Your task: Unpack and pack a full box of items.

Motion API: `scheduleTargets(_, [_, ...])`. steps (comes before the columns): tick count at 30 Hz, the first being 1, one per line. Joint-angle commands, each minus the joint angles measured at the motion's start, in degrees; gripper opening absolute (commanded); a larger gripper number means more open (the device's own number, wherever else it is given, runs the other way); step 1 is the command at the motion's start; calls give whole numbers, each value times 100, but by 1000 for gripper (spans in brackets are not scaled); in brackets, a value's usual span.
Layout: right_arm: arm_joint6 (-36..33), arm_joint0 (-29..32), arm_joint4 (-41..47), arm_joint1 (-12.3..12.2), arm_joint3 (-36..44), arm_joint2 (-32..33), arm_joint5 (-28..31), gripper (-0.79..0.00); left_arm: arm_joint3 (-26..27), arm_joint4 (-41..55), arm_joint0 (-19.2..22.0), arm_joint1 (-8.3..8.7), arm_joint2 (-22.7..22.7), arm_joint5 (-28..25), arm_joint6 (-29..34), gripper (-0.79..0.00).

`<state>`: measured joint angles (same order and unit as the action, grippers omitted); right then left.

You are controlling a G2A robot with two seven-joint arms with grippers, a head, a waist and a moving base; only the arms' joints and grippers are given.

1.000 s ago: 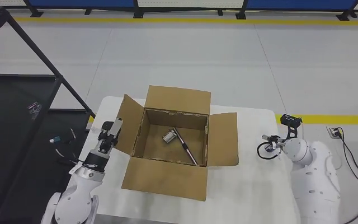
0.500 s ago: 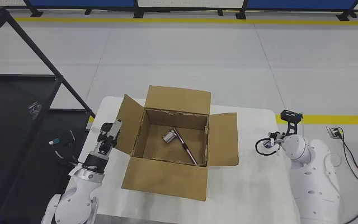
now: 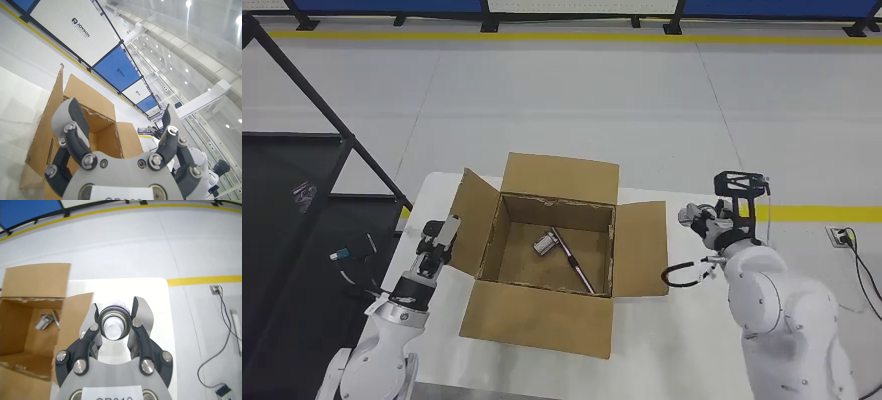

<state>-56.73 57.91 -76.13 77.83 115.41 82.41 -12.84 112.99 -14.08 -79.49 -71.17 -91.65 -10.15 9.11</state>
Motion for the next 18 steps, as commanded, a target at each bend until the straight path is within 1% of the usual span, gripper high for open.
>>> scheduleTargets(1, [16, 8, 48, 26, 246, -424, 125, -785, 38, 10, -66, 0, -44, -13, -62, 0])
scheduleTargets(4, [52, -56, 56, 79, 315, -1103, 271, -785, 108, 28, -179, 1, -119, -41, -130, 0])
scheduleTargets(7, [123, -280, -210, 158, 41, -1820, 203, -785, 177, 44, -284, 2, -196, -70, -188, 0])
scheduleTargets(14, [103, -1142, -590, 479, -1427, -3284, -273, -785, 323, 109, -455, 5, -361, -85, -247, 0])
scheduleTargets(16, [171, -1349, -981, 586, -1901, -3621, -638, -785, 354, 119, -494, 7, -398, -97, -250, 0])
scheduleTargets(18, [181, -1526, -1051, 708, -2334, -3868, -930, -785, 376, 136, -521, 7, -421, -106, -243, 0])
